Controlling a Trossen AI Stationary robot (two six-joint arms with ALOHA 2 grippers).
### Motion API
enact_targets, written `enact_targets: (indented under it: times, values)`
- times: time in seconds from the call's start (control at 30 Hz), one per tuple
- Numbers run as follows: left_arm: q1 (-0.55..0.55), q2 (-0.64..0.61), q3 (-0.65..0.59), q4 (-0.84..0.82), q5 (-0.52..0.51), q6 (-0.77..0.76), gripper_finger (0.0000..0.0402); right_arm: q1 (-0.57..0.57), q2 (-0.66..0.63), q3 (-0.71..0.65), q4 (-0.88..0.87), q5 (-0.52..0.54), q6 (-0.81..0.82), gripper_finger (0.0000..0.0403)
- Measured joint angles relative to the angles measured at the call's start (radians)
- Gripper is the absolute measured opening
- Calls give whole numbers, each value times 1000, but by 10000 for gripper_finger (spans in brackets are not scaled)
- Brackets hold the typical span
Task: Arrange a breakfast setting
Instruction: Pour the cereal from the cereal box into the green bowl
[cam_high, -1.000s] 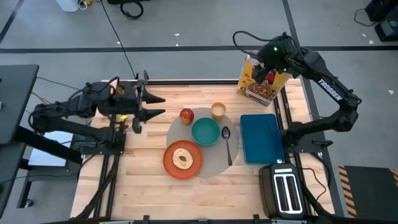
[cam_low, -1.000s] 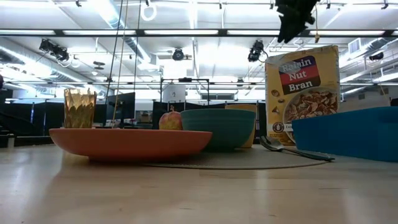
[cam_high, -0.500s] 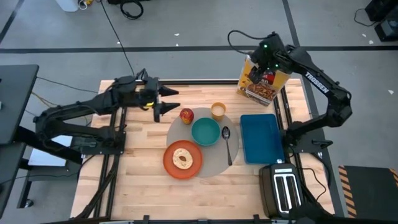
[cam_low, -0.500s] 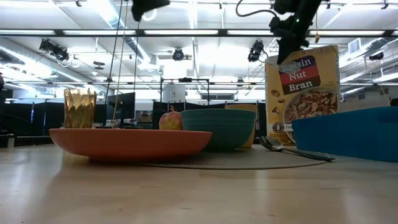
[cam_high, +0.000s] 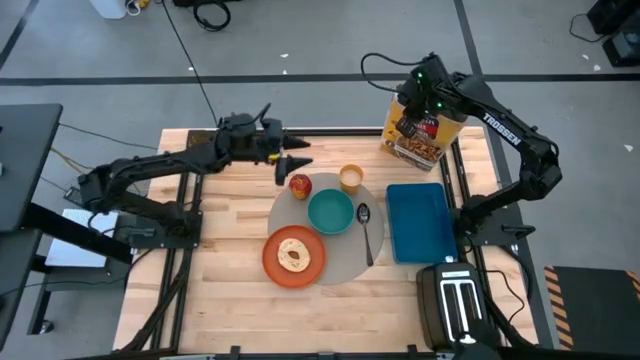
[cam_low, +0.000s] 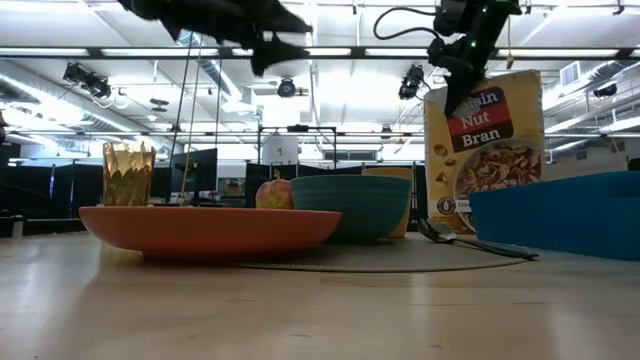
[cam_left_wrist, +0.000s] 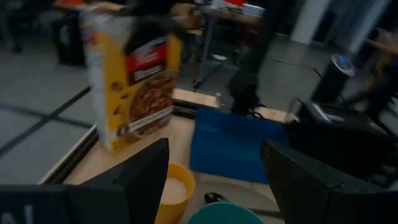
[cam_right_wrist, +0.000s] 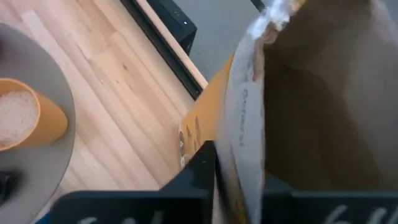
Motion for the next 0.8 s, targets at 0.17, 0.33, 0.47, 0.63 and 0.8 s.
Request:
enact_targets:
  times: [0.17, 0.33, 0.47, 0.63, 0.8]
  values:
    - [45, 62, 8, 54, 44, -85, 262, 20, -45, 10, -26, 108, -82, 9]
    - [47, 113, 87, 35, 63, -158, 284, 62, -98, 72, -61, 130, -147, 7]
    - [48, 179, 205, -61, 69, -157, 306, 108, -123, 137, -58, 137, -204, 6]
    - [47, 276, 371, -172, 39, -107, 314, 162, -122, 243, -62, 155, -255, 6]
    - [52, 371, 540, -261, 18, -67, 314, 205, -122, 339, -67, 104, -262, 6]
